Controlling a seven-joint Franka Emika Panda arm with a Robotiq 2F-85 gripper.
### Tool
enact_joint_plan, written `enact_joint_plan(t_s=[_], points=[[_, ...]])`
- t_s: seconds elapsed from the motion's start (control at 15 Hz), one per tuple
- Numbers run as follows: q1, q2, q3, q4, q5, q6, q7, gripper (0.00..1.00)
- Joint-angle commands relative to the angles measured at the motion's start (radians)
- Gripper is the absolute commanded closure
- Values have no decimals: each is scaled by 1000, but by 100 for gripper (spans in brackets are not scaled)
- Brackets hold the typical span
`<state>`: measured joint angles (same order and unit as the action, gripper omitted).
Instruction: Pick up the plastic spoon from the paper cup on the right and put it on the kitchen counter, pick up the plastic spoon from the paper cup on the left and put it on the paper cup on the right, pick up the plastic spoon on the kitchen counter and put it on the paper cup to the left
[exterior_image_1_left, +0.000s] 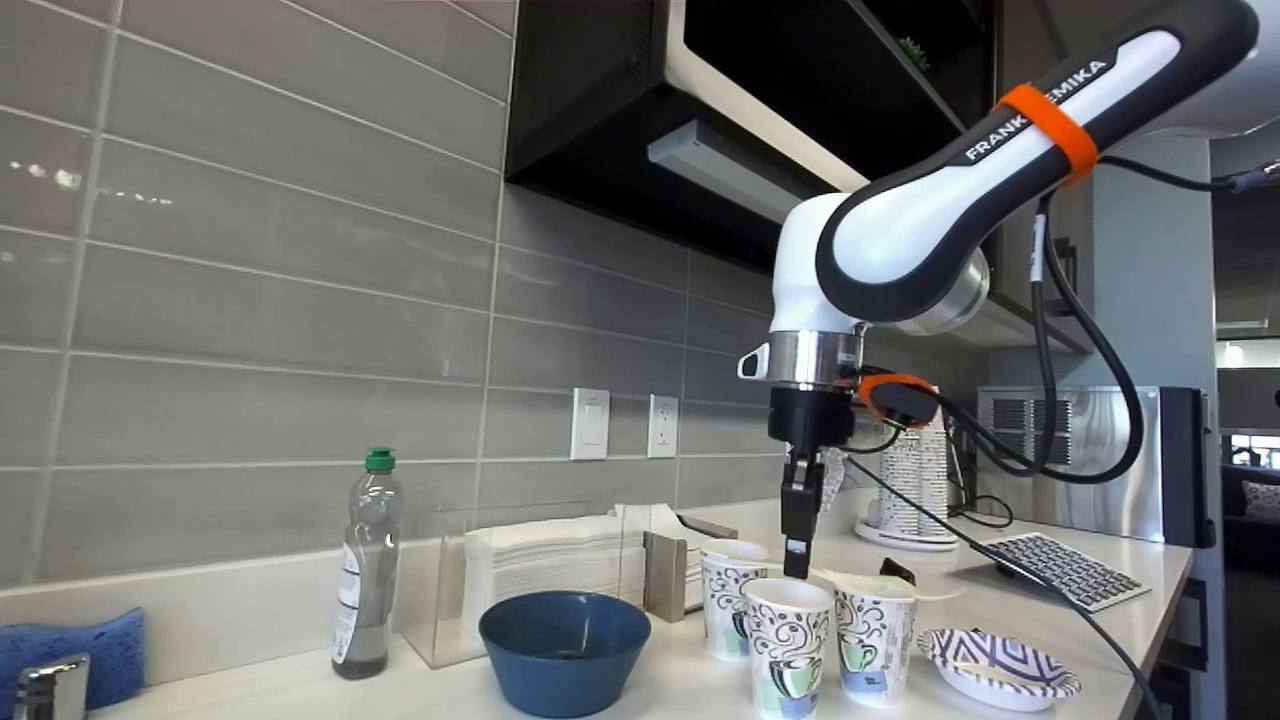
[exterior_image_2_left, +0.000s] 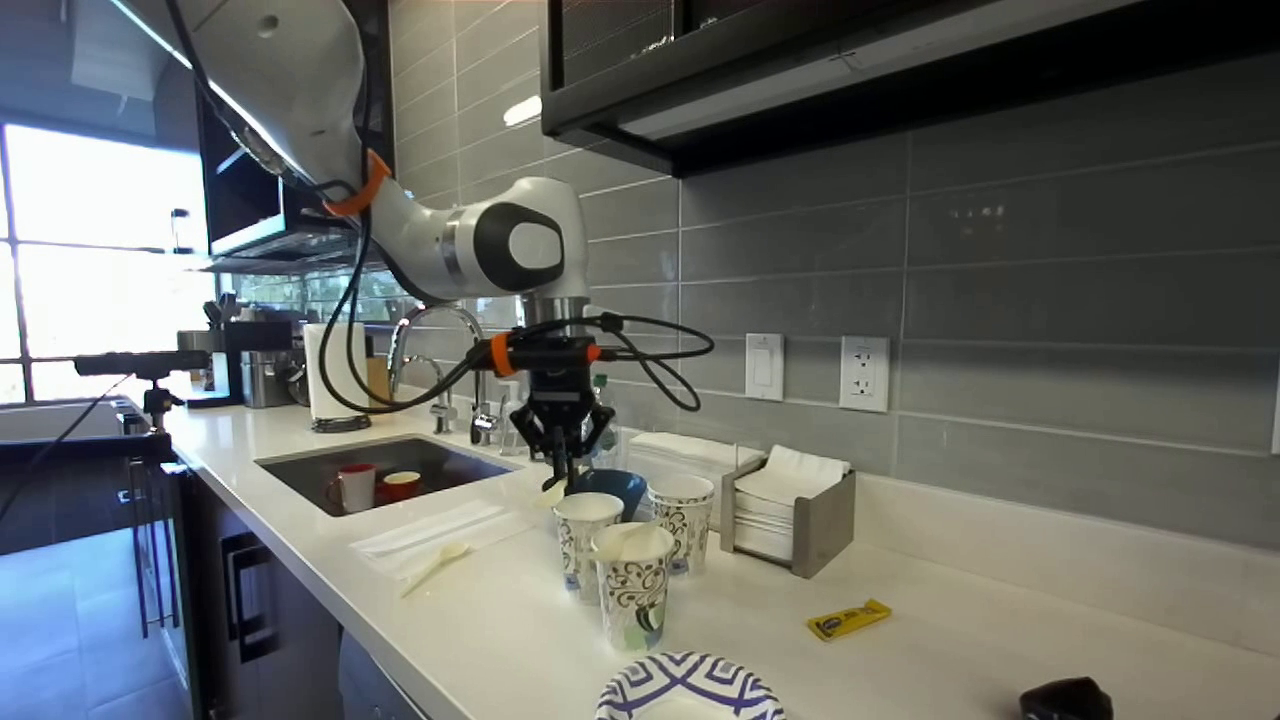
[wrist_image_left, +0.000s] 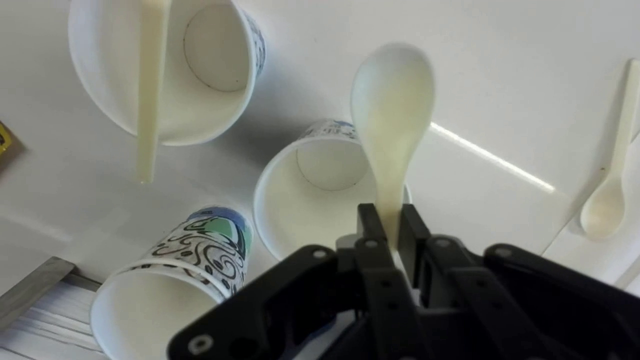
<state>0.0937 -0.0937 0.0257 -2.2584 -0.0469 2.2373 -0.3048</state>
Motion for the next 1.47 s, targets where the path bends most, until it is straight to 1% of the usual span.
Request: enact_joint_plan(t_s=[0.0,0.53,0.93,1.4], points=[[-15,39,3,34,31,13,39,97],[-25,84,6,56,54,19,91,97],[-31,101,4,69,45,18,127,97],[-41,107,4,71,50,22,137,97]])
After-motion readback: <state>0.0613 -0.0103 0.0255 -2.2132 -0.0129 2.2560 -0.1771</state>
